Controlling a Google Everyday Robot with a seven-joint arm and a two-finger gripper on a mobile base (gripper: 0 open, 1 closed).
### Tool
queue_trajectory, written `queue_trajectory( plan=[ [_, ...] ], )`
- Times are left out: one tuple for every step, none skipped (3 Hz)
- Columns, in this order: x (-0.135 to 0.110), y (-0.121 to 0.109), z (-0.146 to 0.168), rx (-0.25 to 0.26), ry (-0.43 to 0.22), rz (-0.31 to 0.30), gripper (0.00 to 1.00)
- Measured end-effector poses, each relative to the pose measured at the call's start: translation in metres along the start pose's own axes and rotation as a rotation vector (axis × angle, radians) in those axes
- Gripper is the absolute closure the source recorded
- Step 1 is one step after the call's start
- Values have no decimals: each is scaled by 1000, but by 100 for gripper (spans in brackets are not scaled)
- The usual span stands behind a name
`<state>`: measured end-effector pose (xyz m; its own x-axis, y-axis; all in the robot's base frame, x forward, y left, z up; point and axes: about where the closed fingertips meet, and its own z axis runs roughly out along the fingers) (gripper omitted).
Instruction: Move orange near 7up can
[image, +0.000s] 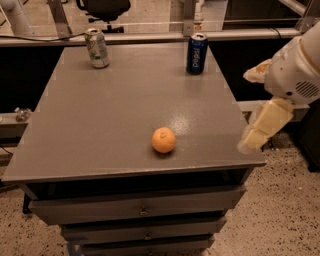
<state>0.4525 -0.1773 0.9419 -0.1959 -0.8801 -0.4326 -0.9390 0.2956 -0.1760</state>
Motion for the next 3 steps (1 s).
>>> queue_trajectory(
  plan=[
    [-27, 8, 37, -30, -137, 15, 0],
    [-48, 22, 69, -45, -217, 21, 0],
    [-64, 35, 98, -58, -268, 34, 0]
  ],
)
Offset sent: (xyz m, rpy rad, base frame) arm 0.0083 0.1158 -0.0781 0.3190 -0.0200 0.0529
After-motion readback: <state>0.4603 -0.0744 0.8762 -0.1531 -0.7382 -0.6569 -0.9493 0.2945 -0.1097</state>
